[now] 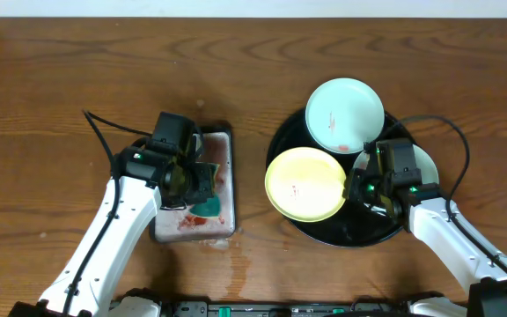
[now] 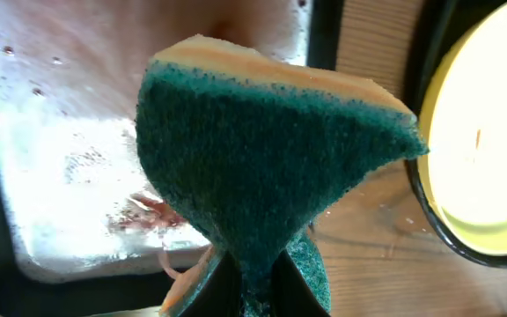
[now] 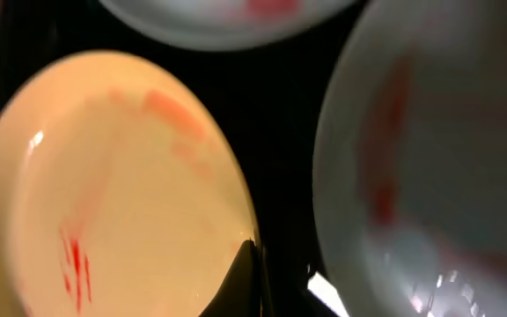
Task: Clean dirty plates on tray and stack at the side
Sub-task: 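Lift the sponge with the left gripper and move it onto the yellow plate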
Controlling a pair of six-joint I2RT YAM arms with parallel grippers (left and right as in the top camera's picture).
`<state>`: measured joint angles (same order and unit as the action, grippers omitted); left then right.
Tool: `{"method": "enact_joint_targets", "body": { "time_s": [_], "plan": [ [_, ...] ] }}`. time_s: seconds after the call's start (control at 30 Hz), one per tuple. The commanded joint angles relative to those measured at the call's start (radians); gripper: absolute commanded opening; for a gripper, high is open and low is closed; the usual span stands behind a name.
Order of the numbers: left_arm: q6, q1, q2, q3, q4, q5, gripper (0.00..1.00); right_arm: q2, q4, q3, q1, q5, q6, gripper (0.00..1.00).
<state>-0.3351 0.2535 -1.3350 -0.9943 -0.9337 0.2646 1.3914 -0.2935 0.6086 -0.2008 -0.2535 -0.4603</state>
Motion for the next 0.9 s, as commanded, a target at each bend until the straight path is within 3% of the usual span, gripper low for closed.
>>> {"method": "enact_joint_targets", "body": {
  "time_s": [0.0, 0.2, 0.37, 0.47, 0.67, 0.77, 0.87],
  "plan": [
    [0.025, 0.002, 0.011, -0.012, 0.011, 0.069, 0.07, 0.002, 0.042, 0.005, -0.008, 0.074, 0.073, 0.01],
    [0.026, 0.031, 0.011, -0.016, 0.036, 0.091, 0.07, 0.002, 0.018, 0.005, -0.008, 0.209, 0.183, 0.01],
    [0.015, 0.109, 0.011, -0.041, 0.084, 0.091, 0.07, 0.002, 0.002, 0.005, -0.009, 0.035, 0.306, 0.24],
    [-0.035, 0.159, 0.011, -0.053, 0.146, 0.091, 0.07, 0.002, -0.041, 0.005, -0.009, -0.037, 0.282, 0.28],
    [-0.132, 0.249, -0.013, -0.053, 0.337, 0.090, 0.07, 0.002, -0.145, 0.004, -0.008, 0.021, 0.171, 0.28],
    [-0.166, 0.304, -0.069, -0.056, 0.451, 0.089, 0.07, 0.002, -0.130, 0.004, -0.008, 0.045, 0.111, 0.18],
    [-0.195, 0.333, -0.140, -0.094, 0.484, 0.090, 0.07, 0.014, -0.119, 0.004, -0.009, 0.043, 0.042, 0.16]
  ]
}}
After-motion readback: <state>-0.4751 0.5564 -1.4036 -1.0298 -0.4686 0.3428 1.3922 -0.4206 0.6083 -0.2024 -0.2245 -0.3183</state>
